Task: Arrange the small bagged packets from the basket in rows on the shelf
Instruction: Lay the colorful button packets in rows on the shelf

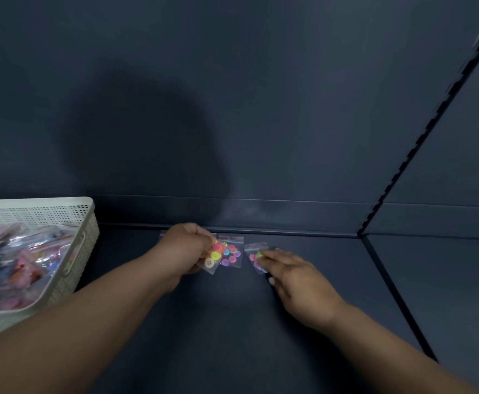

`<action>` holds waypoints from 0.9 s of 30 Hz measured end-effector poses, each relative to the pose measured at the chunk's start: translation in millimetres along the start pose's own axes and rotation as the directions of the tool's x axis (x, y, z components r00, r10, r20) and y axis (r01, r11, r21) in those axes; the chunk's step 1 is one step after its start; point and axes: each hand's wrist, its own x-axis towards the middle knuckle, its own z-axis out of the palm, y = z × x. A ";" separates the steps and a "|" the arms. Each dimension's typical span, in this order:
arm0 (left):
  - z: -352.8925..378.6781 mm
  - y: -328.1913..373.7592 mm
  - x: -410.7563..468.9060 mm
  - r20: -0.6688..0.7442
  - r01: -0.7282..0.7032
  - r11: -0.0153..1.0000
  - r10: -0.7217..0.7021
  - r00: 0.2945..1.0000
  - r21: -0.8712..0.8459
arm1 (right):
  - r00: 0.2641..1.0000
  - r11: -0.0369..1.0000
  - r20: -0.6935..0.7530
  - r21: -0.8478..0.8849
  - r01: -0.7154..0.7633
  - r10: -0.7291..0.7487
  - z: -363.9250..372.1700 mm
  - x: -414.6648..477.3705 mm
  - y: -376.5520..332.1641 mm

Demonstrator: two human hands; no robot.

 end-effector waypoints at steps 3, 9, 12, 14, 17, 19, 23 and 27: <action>1.5 -0.5 -0.7 -0.007 0.008 0.999 -0.008 1.000 -0.031 | 0.998 0.997 -0.025 -0.046 -0.062 0.061 0.1 3.4 -2.4; -0.6 -0.2 1.5 -0.023 0.005 0.997 -0.007 1.000 -0.076 | 0.995 0.995 0.079 -0.089 -0.051 0.058 1.2 5.7 -11.1; -1.3 0.0 2.6 -0.024 0.010 0.997 -0.012 1.000 -0.075 | 0.992 0.993 0.111 -0.104 -0.051 0.063 -0.7 5.6 -14.1; -1.3 0.7 2.2 -0.023 0.007 0.997 -0.009 1.000 -0.075 | 0.986 0.992 0.153 -0.116 -0.053 0.071 -1.8 5.2 -16.0; -1.5 2.5 1.7 -0.019 0.005 0.996 -0.006 1.000 -0.087 | 0.982 0.991 0.168 -0.120 -0.065 0.085 -3.2 4.2 -18.9; -1.5 3.3 1.5 -0.013 0.007 0.996 -0.008 1.000 -0.090 | 0.982 0.991 0.165 -0.115 -0.069 0.088 -2.7 4.1 -19.8; 0.9 2.9 2.2 0.008 0.021 0.994 -0.021 1.000 -0.105 | 0.984 0.991 0.151 -0.111 -0.074 0.090 -1.8 4.8 -20.3; 3.7 2.9 1.3 0.027 0.029 0.989 -0.025 0.999 -0.144 | 0.995 0.995 0.019 0.033 -0.098 0.097 -3.0 5.6 -23.5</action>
